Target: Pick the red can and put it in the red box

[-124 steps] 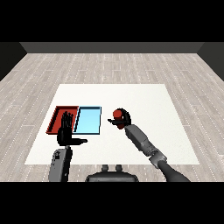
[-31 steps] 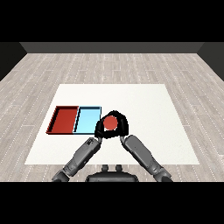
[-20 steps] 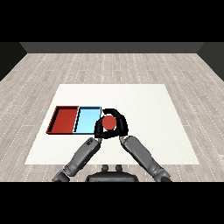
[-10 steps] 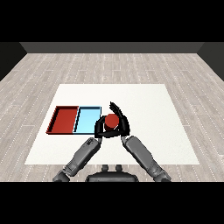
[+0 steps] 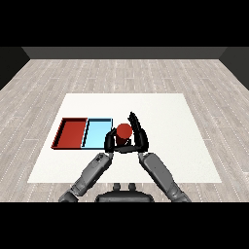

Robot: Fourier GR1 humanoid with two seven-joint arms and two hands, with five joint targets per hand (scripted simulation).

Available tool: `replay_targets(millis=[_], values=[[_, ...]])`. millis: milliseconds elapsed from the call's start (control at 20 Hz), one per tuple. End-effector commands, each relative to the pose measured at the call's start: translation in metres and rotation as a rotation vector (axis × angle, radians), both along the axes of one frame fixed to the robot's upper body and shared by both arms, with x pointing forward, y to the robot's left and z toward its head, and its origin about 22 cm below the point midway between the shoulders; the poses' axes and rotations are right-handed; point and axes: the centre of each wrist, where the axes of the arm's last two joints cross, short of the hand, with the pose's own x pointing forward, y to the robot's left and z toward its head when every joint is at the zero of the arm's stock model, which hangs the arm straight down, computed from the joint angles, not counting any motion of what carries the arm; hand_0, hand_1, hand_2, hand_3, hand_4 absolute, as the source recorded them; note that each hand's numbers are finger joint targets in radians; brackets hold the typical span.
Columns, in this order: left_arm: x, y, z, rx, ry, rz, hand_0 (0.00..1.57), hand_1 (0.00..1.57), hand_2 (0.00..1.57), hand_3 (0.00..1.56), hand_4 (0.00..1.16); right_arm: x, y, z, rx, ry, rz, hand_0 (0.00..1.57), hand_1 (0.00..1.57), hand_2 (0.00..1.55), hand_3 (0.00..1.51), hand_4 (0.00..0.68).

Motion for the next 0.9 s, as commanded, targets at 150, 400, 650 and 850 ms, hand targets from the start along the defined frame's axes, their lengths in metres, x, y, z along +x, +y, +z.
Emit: replay_targets(millis=[150, 400, 650, 850], values=[[0.021, 0.020, 0.005, -0.005, -0.018, 0.049, 1.57, 1.57, 1.56, 1.47, 1.13, -0.017, -0.053, 0.017, 0.020, -0.038, -0.028, 0.00, 0.00, 0.00, 0.00, 0.000], [0.030, 0.061, 0.025, 0.011, -0.027, 0.106, 1.57, 1.57, 1.57, 1.48, 1.13, -0.024, -0.086, 0.016, 0.106, -0.048, -0.052, 0.00, 0.00, 0.00, 0.00, 0.000], [0.032, 0.091, 0.034, 0.094, -0.044, 0.184, 1.57, 1.57, 1.57, 1.49, 1.12, -0.045, -0.124, 0.007, 0.055, -0.048, -0.113, 0.00, 0.00, 0.00, 0.00, 0.000], [0.051, 0.147, 0.044, 0.150, -0.016, 0.258, 1.57, 1.57, 1.57, 1.49, 1.12, -0.058, -0.142, -0.008, 0.046, 0.020, -0.175, 0.00, 0.00, 0.00, 0.00, 0.000]])
